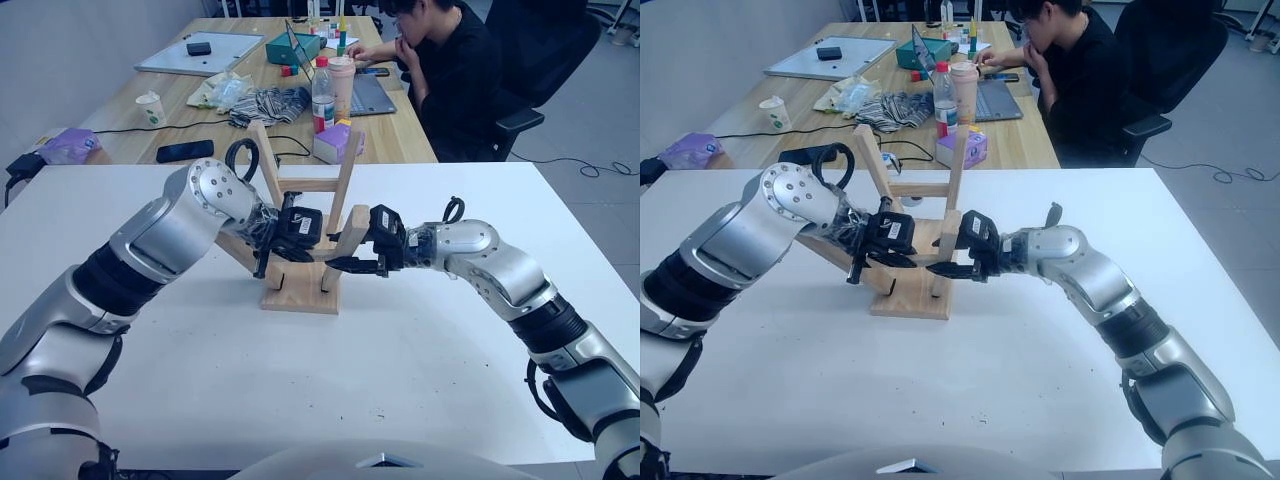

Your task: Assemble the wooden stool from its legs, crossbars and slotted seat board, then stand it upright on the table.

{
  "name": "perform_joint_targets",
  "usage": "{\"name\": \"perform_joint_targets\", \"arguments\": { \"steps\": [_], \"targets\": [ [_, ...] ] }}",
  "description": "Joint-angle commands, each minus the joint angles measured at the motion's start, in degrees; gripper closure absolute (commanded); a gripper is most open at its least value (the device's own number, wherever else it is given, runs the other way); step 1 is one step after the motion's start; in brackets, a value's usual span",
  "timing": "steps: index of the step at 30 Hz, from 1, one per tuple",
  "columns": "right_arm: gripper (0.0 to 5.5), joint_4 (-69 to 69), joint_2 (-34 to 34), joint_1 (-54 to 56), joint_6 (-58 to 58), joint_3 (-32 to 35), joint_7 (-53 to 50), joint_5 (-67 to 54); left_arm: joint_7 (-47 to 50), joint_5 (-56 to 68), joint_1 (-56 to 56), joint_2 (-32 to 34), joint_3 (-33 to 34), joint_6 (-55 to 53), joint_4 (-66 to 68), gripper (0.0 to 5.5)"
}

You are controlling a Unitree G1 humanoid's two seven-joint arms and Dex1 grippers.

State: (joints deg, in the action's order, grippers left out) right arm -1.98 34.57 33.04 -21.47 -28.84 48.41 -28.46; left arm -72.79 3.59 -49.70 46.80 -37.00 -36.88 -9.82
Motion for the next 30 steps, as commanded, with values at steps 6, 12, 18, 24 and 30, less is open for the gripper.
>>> {"name": "perform_joint_targets", "arguments": {
  "steps": [6,12,18,24,30],
  "targets": [
    [3.46,5.3,2.1,-7.3,-15.2,-7.4,-3.1,8.5,-2.5,-8.5,8.8,-9.4,-15.4,2.2,14.9,5.07],
    [3.46,9.2,-5.1,-3.4,-15.9,-10.7,-4.4,9.6,-3.5,-8.6,9.1,-11.8,-15.4,1.6,16.2,5.07],
    [3.46,12.7,-7.2,-3.1,-16.5,-8.1,-4.7,8.6,-2.7,-5.1,9.2,-14.1,-8.6,-0.8,13.9,5.07],
    [2.31,4.4,-0.6,-5.0,-19.0,1.1,-2.2,5.9,-3.1,5.7,4.0,-8.3,13.8,-13.0,-2.2,5.07],
    [1.31,-3.6,3.3,-8.0,-23.1,7.1,-0.5,5.2,-2.3,12.2,2.6,1.2,27.9,-17.6,-11.4,5.07]
  ]
}}
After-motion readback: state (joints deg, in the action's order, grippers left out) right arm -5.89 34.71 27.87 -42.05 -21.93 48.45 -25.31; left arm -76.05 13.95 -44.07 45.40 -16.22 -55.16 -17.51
